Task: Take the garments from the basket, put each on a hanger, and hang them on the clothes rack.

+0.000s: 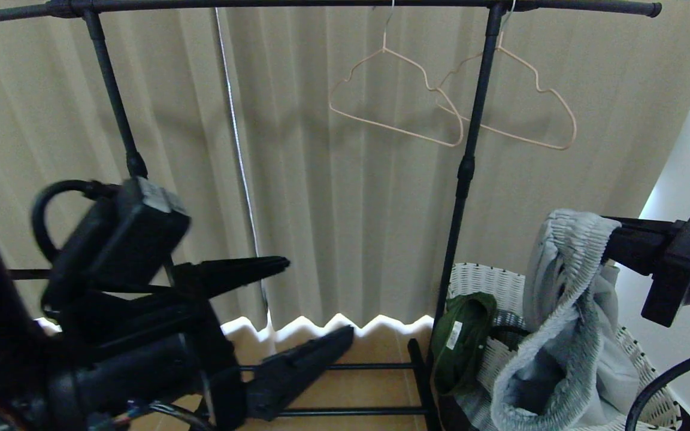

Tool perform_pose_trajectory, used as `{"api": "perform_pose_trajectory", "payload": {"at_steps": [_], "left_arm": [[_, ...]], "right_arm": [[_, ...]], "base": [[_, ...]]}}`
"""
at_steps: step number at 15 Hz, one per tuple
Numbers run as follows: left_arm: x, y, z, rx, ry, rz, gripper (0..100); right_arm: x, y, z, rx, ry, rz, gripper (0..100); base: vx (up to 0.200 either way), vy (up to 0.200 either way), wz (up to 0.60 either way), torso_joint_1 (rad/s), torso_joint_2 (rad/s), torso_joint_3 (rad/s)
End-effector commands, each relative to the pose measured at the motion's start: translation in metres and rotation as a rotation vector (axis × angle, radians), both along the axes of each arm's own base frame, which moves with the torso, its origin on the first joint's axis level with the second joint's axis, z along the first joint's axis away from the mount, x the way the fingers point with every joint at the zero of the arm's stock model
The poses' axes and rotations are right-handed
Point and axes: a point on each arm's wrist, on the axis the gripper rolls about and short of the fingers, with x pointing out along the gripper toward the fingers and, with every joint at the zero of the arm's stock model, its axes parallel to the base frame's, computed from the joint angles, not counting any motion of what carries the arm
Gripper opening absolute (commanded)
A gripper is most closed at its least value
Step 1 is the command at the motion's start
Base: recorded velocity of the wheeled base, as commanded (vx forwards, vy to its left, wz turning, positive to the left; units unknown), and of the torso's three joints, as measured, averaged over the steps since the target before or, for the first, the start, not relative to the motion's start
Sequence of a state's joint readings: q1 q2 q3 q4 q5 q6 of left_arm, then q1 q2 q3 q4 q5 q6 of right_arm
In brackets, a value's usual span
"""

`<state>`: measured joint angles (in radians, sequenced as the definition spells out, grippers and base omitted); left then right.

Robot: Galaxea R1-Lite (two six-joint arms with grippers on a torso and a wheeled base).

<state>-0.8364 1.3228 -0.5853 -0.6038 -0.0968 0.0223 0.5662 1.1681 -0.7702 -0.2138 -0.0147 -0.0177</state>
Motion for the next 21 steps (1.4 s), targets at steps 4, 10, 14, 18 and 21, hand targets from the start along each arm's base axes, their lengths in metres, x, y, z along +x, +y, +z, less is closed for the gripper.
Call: {"api": "perform_pose_trajectory", "payload": {"at_steps": [4,10,14,18,21], "left_arm": [[0.007,-0.097,-0.07,0.079,0.175,-0.034,100],[0.013,-0.147,-0.097,0.044,0.283,-0.06,100],[0.029,-0.163,-0.112,0.032,0.312,0.041,100],[0.038,-0.156,-0.122,0.059,0.311,0.127,100],[0.034,-0.144,-0.119,0.072,0.306,0.149,100]], "right_arm": [[-0.001,0.004,0.008,0.041,-0.02,0.078,0],[-0.002,0.009,0.016,0.085,-0.079,0.153,0],[-0.014,0.007,0.024,0.108,-0.115,0.188,0],[-0.019,0.004,0.029,0.12,-0.134,0.192,0],[-0.02,0.003,0.028,0.12,-0.137,0.189,0]], "base": [[0.0,0.0,0.0,0.0,0.0,0.0],[0.0,0.0,0.0,0.0,0.0,0.0],[0.0,0.0,0.0,0.0,0.0,0.0],[0.0,0.0,0.0,0.0,0.0,0.0],[0.0,0.0,0.0,0.0,0.0,0.0]]}}
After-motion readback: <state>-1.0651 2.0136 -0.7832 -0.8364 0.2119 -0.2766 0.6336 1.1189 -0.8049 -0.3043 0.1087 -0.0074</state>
